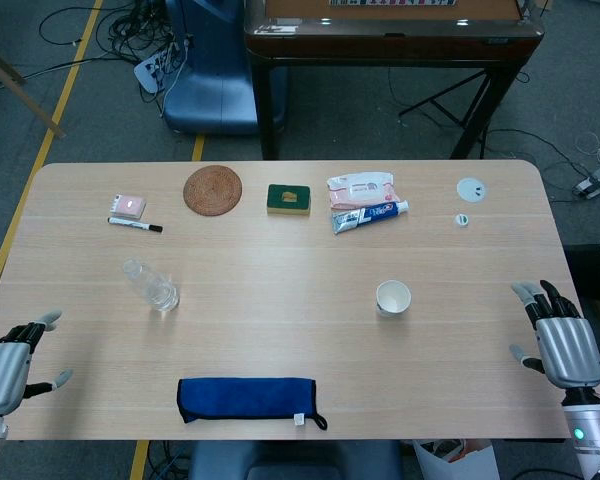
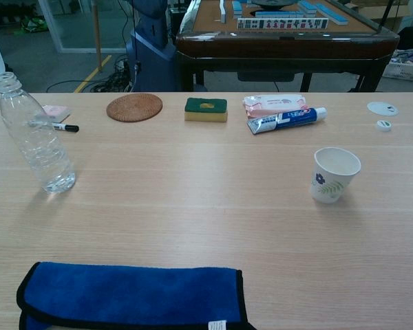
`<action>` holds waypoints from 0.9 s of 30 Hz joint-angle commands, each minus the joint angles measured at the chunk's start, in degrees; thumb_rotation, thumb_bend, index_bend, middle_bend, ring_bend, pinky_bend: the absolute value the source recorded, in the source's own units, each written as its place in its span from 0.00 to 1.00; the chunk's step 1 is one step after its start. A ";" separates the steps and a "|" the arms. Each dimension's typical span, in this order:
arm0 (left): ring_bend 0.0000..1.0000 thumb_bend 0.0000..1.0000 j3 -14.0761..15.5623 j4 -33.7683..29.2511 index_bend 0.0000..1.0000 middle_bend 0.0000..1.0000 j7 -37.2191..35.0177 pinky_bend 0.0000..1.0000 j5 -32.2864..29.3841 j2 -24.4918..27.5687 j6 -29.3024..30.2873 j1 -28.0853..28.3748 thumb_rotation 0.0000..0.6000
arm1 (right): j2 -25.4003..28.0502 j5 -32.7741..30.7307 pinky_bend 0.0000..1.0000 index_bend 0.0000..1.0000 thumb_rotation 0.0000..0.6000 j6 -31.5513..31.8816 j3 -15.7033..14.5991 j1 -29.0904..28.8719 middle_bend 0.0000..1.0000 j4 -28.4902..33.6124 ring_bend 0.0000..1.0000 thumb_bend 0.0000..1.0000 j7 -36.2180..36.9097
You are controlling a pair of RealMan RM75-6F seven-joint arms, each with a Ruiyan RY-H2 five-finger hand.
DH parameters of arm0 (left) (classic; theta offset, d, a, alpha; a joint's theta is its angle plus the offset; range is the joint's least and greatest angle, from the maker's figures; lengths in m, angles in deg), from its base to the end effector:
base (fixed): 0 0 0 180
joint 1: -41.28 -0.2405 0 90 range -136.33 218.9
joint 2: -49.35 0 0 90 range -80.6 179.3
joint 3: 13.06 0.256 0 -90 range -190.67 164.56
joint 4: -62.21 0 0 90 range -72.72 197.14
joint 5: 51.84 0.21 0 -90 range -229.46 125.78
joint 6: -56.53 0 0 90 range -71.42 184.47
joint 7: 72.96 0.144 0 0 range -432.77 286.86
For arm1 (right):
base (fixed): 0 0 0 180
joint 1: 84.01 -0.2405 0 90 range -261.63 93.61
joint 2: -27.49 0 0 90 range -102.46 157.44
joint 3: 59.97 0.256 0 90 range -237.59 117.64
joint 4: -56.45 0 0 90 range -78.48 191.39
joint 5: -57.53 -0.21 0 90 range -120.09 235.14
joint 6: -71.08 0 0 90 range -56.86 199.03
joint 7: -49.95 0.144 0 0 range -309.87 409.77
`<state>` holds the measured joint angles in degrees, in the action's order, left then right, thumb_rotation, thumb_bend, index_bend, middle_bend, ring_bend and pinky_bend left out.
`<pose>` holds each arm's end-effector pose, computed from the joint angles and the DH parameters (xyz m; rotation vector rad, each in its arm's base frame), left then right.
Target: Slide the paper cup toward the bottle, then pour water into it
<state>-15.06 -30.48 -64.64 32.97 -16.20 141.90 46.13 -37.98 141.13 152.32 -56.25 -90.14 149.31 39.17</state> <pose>-0.3112 0.1776 0.1501 -1.4126 -0.8327 -0.8036 -0.3107 -0.1905 0.1459 1.4475 -0.8279 0.7577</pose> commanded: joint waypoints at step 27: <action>0.34 0.00 -0.02 -0.51 0.22 0.36 -1.12 0.57 0.53 -0.17 -1.23 0.82 1.00 | -6.49 -10.69 0.25 0.22 1.00 -12.46 2.36 -5.91 0.21 -7.07 0.09 0.34 -3.90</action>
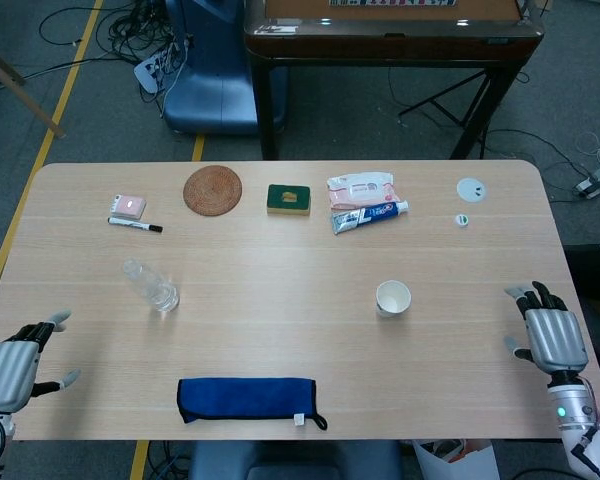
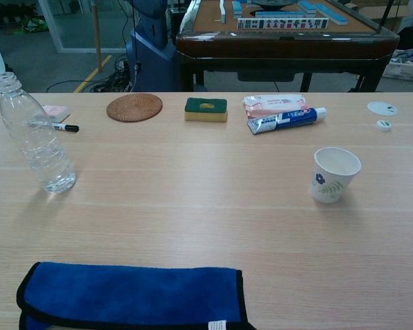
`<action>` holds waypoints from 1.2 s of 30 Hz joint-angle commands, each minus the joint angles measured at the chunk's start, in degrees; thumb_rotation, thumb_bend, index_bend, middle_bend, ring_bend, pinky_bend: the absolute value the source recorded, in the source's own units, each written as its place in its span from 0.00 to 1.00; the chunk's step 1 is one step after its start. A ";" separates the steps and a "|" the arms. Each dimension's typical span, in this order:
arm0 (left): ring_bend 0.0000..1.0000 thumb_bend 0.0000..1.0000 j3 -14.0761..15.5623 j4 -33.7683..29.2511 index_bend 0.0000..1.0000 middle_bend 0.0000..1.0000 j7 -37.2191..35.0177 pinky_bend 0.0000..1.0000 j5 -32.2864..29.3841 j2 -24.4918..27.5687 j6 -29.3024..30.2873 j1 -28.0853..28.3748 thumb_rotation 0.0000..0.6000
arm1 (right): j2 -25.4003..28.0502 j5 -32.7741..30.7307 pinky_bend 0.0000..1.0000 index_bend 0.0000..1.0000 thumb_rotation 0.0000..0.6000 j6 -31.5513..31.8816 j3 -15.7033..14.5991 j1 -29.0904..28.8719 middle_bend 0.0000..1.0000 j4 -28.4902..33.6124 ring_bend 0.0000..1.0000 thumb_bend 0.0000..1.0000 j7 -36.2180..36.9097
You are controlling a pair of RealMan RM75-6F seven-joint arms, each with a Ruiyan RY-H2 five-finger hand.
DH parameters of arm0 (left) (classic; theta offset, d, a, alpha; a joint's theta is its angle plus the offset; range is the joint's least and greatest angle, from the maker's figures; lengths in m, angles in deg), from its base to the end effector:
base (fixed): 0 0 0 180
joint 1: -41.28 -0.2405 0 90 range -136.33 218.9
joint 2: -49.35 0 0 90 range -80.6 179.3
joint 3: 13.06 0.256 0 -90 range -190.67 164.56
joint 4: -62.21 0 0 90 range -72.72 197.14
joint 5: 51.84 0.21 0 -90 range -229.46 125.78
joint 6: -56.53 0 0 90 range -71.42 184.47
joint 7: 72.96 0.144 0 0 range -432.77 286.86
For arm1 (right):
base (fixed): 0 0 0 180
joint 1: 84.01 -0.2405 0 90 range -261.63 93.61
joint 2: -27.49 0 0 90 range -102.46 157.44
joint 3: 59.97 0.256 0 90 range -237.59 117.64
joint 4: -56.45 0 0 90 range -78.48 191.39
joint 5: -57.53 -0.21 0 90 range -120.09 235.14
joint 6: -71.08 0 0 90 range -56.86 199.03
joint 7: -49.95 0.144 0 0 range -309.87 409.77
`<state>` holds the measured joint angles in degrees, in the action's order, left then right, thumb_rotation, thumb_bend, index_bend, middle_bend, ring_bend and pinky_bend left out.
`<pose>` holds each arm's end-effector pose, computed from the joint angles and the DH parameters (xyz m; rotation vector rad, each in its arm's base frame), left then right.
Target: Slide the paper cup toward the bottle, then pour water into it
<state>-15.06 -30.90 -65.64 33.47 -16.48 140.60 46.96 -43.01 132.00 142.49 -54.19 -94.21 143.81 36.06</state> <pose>-0.3067 0.1818 0.1443 -1.4336 -0.8586 -0.8287 -0.3333 -0.2189 0.1164 1.4508 -0.9258 0.6189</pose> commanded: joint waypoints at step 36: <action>0.34 0.00 0.21 -1.39 0.22 0.36 -1.06 0.57 0.03 1.51 0.11 -0.24 1.00 | -13.62 -2.75 0.13 0.23 1.00 -6.41 -1.77 -7.77 0.12 -6.38 0.04 1.00 -6.09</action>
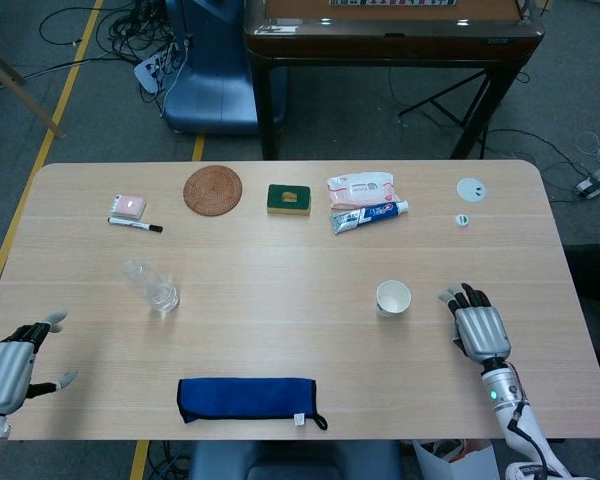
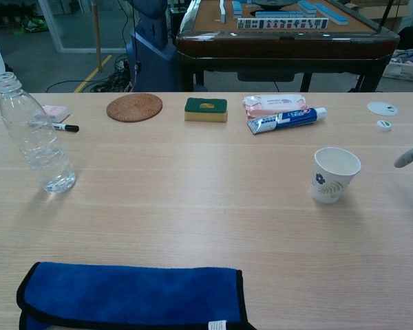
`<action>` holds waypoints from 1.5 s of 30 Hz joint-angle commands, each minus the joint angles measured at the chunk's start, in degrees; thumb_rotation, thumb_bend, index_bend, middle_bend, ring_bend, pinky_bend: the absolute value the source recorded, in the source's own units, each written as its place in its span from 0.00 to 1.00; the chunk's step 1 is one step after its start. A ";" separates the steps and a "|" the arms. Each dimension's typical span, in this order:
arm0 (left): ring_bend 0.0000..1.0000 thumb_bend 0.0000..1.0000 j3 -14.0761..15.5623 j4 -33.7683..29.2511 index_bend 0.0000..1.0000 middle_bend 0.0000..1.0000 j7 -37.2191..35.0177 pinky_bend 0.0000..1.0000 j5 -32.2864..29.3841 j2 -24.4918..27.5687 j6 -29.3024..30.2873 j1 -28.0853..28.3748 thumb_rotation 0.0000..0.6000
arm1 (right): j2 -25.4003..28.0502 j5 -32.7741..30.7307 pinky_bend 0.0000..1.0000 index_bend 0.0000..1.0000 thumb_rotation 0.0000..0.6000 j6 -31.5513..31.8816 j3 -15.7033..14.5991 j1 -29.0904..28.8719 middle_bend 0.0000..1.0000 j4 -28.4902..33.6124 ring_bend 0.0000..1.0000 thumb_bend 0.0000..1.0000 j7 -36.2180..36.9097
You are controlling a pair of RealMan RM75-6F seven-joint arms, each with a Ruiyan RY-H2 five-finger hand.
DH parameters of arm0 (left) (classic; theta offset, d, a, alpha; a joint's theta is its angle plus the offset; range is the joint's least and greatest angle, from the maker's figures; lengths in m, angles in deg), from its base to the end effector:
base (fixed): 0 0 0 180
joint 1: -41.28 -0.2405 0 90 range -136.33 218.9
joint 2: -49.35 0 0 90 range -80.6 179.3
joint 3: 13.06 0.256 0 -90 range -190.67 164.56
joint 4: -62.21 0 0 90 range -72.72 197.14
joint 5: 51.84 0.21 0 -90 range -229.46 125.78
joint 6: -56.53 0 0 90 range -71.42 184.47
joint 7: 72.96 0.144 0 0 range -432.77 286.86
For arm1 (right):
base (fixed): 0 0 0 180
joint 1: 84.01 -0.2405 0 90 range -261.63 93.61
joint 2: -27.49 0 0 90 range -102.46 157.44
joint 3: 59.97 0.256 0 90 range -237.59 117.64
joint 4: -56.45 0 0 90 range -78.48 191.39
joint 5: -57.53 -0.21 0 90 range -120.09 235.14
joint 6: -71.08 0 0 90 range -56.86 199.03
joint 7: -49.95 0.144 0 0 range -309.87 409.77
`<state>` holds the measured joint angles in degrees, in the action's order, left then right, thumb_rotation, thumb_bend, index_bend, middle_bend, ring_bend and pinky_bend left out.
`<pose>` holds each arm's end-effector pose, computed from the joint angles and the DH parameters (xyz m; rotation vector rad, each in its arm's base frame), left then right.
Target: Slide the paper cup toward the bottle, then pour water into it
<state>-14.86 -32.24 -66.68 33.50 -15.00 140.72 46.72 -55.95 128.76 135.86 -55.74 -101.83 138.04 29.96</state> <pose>-0.3052 0.1795 0.1503 -1.4278 -0.8738 -0.8369 -0.3028 -0.2469 0.0282 1.6186 -0.9813 0.6167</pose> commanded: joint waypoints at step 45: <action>0.34 0.00 0.19 -0.67 0.22 0.36 -0.04 0.57 0.73 0.55 0.65 -0.27 1.00 | -10.57 1.85 0.12 0.23 1.00 -4.90 0.51 -6.88 0.10 -3.95 0.02 1.00 -3.11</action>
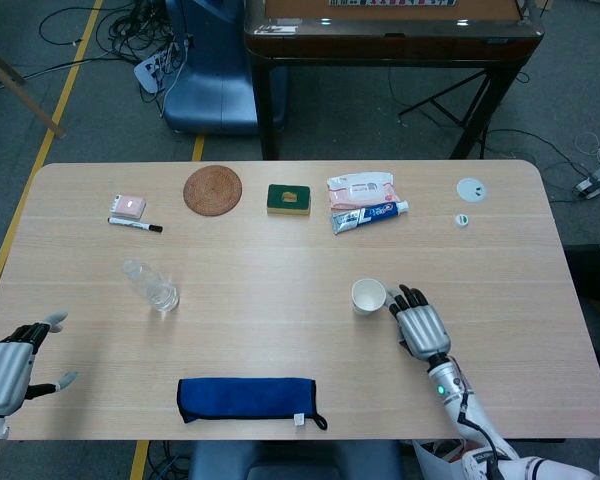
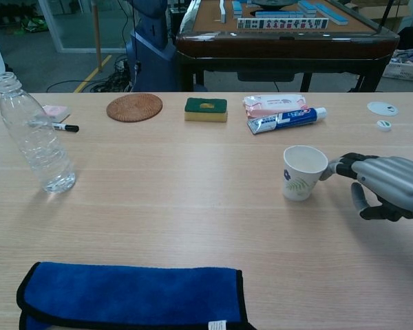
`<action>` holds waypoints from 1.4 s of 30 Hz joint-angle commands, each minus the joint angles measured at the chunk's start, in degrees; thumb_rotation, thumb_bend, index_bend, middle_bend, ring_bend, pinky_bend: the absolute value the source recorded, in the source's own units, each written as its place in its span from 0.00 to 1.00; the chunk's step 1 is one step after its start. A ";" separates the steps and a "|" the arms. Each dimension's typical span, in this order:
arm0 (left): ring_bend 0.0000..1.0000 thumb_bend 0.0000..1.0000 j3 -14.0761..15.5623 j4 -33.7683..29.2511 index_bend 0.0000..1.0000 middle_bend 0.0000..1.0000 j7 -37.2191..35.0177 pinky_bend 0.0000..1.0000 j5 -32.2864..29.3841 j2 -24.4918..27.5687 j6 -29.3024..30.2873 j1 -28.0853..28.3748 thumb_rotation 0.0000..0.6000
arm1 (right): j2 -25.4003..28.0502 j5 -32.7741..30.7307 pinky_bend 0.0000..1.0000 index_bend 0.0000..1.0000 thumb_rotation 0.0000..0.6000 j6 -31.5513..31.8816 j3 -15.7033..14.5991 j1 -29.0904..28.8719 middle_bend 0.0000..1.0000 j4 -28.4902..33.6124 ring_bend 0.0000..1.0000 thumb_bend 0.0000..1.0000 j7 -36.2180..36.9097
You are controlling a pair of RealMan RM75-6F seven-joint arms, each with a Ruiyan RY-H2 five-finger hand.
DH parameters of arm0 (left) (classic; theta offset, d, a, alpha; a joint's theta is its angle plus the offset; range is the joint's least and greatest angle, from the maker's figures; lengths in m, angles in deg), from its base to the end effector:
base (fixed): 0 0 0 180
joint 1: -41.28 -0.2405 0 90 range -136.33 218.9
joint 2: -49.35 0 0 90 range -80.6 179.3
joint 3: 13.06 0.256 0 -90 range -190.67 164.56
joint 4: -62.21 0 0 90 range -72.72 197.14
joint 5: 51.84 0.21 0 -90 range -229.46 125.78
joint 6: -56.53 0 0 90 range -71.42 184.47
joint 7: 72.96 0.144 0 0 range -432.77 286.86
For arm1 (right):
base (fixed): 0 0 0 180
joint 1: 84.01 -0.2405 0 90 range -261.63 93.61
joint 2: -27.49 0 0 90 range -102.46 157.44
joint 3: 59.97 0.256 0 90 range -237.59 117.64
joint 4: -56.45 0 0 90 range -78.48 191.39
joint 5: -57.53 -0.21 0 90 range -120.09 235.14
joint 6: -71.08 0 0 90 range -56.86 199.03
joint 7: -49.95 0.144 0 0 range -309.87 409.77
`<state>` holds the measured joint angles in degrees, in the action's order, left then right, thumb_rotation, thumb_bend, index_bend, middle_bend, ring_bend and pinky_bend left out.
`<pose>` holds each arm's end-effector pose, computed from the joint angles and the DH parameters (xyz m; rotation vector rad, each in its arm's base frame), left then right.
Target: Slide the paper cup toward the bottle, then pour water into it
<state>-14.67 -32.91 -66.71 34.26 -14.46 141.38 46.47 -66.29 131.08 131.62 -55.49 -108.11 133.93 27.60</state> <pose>-0.3023 0.1774 0.1527 -1.4309 -0.8666 -0.8474 -0.2473 -0.2648 -0.0384 1.7941 -0.9609 0.7175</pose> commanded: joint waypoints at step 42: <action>0.34 0.00 0.10 -0.06 0.22 0.36 1.56 0.57 -1.09 -0.10 -0.73 -0.09 1.00 | -8.25 -5.74 0.12 0.23 1.00 -9.85 2.46 -12.96 0.10 -3.18 0.02 1.00 -8.96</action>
<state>-14.57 -32.98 -65.16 33.18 -14.56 140.65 46.38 -74.47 125.41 121.84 -53.08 -121.00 130.82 18.71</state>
